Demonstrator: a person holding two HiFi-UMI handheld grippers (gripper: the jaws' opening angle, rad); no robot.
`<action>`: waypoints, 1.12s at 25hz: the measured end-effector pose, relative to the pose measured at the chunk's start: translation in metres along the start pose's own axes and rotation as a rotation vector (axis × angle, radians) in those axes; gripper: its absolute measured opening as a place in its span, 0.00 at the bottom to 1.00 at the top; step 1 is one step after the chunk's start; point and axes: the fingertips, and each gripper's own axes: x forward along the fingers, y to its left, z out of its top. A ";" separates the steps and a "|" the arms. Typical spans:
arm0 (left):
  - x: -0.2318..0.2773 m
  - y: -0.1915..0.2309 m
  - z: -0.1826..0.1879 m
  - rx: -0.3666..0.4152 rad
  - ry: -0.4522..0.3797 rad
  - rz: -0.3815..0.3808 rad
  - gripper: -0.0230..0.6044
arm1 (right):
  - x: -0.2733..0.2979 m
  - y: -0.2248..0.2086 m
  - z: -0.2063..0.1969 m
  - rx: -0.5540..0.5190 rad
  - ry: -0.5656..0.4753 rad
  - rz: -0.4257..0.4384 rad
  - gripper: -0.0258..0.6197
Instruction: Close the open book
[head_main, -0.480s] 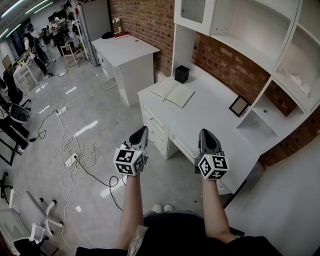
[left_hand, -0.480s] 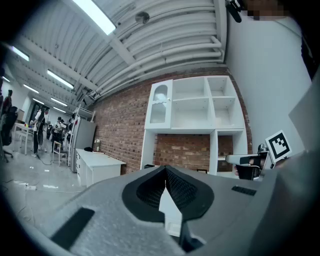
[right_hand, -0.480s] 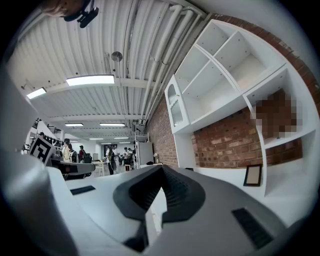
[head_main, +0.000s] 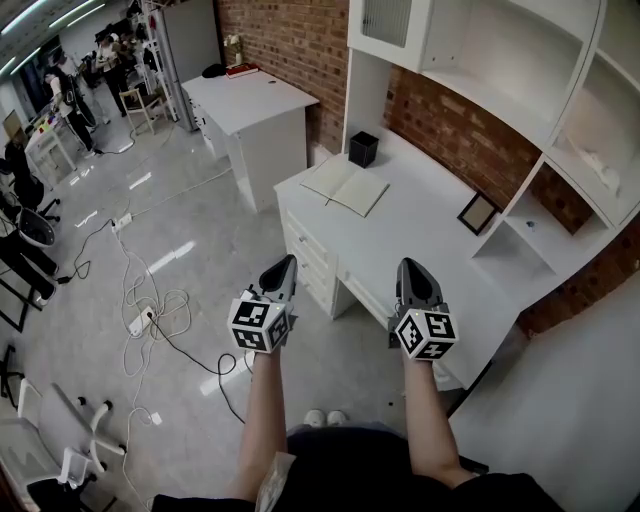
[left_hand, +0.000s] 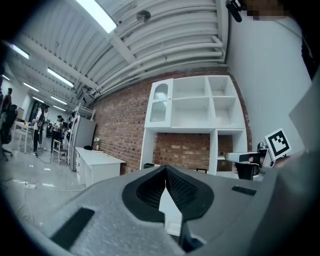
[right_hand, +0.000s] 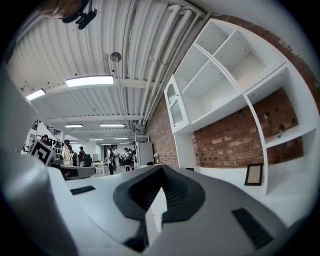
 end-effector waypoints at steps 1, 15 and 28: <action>0.000 0.000 0.000 -0.001 0.001 0.000 0.05 | 0.000 0.001 0.000 0.001 0.000 0.002 0.04; -0.009 0.007 -0.005 -0.001 0.004 0.014 0.05 | 0.004 0.013 -0.005 0.044 -0.003 0.054 0.11; -0.015 0.009 -0.016 -0.014 0.018 0.035 0.05 | 0.002 0.016 -0.008 0.043 -0.006 0.086 0.24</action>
